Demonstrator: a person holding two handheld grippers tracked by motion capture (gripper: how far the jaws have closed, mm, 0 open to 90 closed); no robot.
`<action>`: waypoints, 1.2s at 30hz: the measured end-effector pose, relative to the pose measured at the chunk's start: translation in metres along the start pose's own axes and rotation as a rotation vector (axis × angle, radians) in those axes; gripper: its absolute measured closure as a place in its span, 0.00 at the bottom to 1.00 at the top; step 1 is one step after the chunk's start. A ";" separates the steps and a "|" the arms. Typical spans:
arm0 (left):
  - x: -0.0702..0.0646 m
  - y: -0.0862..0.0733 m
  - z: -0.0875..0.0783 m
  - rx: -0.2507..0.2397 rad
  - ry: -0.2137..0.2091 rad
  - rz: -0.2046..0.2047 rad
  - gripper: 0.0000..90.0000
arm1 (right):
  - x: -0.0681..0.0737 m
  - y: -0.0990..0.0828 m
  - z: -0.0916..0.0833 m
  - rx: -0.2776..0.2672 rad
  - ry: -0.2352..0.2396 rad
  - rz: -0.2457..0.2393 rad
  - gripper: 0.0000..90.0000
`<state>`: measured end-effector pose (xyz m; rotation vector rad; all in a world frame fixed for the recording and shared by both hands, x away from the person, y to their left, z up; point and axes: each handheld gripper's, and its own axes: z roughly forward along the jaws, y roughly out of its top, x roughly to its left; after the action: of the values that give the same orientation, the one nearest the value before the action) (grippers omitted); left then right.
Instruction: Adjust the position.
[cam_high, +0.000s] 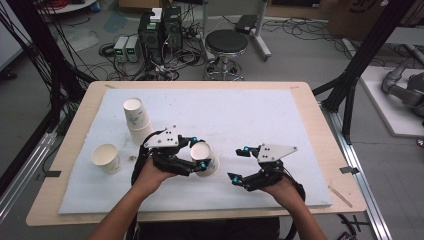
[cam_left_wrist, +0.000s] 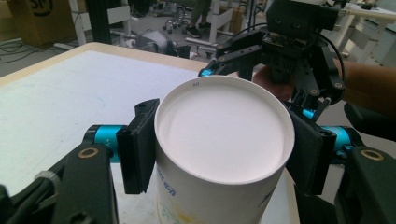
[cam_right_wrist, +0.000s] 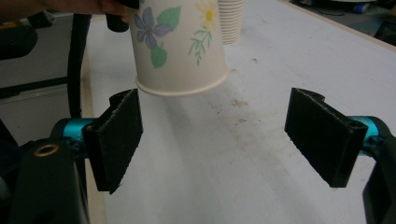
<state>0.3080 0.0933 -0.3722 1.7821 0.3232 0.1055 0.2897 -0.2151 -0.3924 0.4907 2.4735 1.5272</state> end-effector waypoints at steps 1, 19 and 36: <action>0.000 0.000 0.001 0.002 -0.002 -0.001 0.39 | 0.000 0.002 0.002 0.004 0.006 -0.005 0.22; -0.009 0.000 0.012 0.025 -0.073 0.019 0.39 | 0.010 0.016 0.037 0.037 0.114 -0.036 0.22; -0.010 -0.003 0.015 0.009 -0.093 0.011 0.39 | 0.012 0.017 0.043 0.049 0.151 -0.058 0.32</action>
<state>0.3017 0.0771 -0.3775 1.7916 0.2470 0.0290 0.2955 -0.1679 -0.3969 0.3188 2.6183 1.5377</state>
